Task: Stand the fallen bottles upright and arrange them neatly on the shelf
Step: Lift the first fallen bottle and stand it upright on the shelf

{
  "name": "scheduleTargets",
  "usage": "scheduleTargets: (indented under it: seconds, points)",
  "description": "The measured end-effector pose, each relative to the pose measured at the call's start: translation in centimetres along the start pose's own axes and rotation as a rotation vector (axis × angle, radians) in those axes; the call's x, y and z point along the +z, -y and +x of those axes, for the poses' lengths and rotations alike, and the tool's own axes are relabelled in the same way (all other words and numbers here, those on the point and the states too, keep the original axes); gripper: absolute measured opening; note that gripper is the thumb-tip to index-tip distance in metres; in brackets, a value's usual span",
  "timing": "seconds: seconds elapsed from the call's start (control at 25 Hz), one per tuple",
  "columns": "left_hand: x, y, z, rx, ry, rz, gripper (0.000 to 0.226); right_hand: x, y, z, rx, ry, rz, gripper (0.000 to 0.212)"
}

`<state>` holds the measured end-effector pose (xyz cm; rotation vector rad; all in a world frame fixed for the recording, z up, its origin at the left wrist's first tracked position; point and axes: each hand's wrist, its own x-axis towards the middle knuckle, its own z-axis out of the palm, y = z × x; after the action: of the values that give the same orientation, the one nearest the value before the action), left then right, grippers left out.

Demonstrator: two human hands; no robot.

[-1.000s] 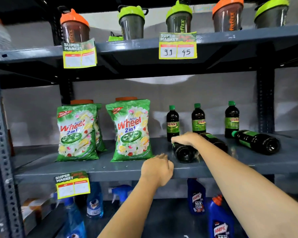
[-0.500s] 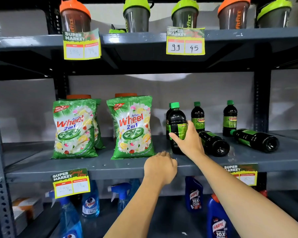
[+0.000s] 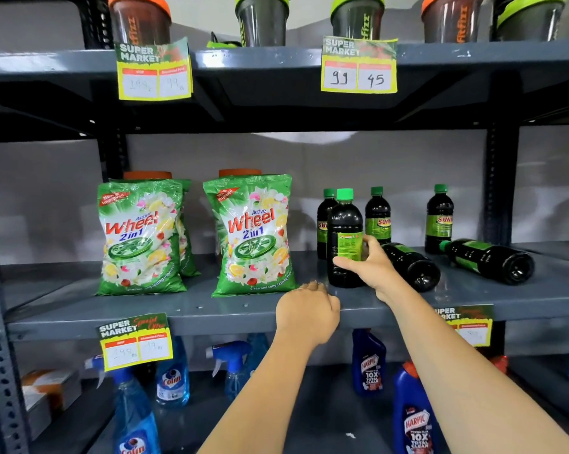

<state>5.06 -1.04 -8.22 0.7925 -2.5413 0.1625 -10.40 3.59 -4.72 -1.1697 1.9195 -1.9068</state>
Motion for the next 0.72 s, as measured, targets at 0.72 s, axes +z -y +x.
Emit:
scheduleTargets:
  seconds: [0.72]
  points:
    - [0.3,0.1,-0.4,-0.005,-0.005,0.028,0.046,0.3,-0.3,-0.6,0.001,0.011,-0.01,0.077]
